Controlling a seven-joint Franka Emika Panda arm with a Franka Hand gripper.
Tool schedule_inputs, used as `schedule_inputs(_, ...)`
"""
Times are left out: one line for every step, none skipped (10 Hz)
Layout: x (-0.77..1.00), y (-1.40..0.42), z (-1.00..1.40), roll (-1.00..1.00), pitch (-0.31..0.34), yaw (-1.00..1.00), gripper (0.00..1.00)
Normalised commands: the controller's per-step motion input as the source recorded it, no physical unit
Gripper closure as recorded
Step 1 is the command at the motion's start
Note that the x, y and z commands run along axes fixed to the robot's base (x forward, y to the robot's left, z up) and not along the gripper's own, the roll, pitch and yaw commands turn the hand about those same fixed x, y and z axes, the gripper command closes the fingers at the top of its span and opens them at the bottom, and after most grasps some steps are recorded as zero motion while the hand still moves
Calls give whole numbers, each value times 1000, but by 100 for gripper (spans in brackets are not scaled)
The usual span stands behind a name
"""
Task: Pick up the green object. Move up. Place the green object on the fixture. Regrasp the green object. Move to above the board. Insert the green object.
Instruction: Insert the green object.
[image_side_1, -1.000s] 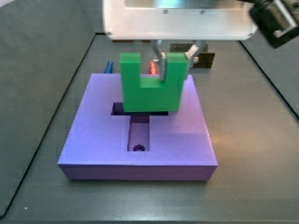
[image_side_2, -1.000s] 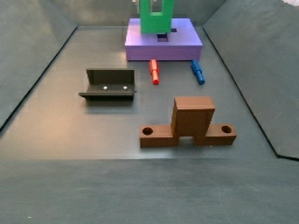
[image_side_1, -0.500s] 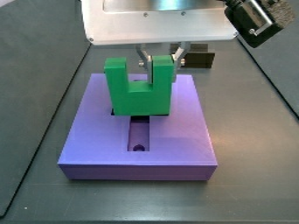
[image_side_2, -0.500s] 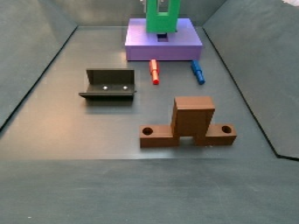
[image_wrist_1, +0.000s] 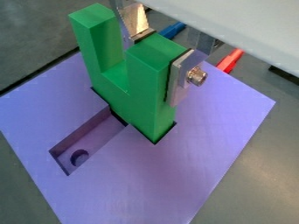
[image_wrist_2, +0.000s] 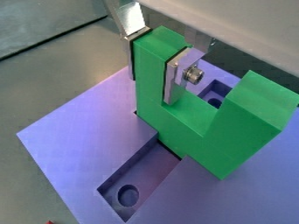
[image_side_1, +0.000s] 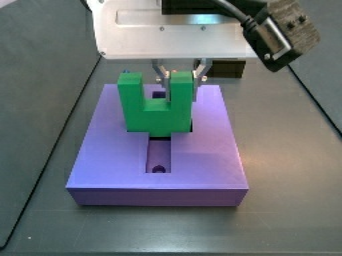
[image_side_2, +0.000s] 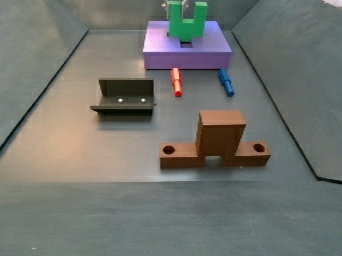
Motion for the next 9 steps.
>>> schedule_inputs(0,-34,-706,256,76,-23,100)
schedule_inputs(0,-40,-763,251,44,-17,100)
schedule_inputs(0,-37,-769,256,39,-29,100)
schedule_inputs(3,-26,-783,244,46,-77,100)
schedule_inputs(0,-69,-794,210,63,-146,100)
schedule_inputs(0,0,0,17,0,0,100)
schedule_inputs(0,0,-6,44,4,0,100)
schedule_inputs(0,17,-29,86,0,0,100)
schedule_inputs(-43,0,-29,83,0,0,100)
